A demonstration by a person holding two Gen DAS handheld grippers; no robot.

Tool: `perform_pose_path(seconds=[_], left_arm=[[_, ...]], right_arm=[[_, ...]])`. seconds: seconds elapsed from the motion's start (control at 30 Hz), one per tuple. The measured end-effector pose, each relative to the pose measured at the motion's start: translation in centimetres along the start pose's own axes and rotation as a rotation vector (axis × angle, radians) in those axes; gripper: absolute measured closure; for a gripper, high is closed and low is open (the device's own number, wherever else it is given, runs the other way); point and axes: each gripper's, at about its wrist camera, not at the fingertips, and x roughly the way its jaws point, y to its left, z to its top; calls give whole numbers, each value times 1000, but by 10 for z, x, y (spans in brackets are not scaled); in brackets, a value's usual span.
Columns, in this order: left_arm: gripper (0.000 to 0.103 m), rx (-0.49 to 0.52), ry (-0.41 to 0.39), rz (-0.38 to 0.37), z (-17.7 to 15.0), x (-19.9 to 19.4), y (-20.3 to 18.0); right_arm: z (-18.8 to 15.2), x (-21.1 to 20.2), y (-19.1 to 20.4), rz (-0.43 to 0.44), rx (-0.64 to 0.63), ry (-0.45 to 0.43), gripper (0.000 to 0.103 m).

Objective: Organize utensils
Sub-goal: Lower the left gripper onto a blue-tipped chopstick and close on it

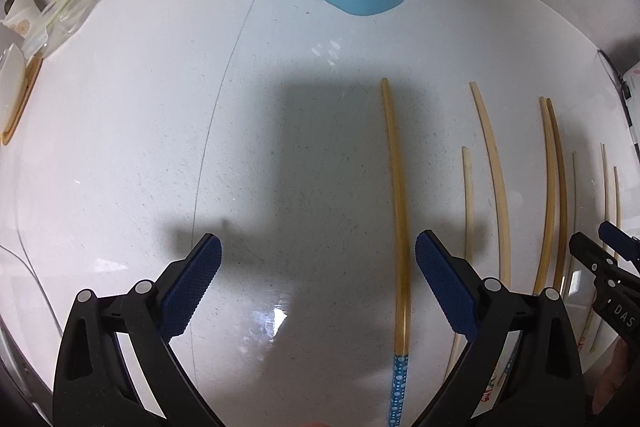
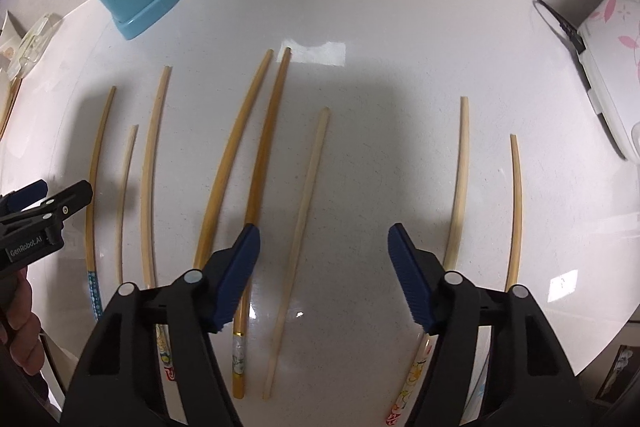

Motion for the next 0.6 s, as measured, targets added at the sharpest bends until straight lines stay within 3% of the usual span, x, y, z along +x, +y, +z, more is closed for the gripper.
perform_pose_path(seconds=[0.17,0.27,0.37,0.6], left_arm=[[13,-12,19,3,-2,5,1],[21,-2,13,2,-2,2,0],[31,8,19,2,-2,0,-5],[67,30,21,-7,-3,-5,-10]], right_arm=[[-6,1,1,10,6,30,55],[-6,0,4,9,-1,36,60],[-6,-1,9,9,-7,43,68],[-3,-3,20,14,-18,76,92]])
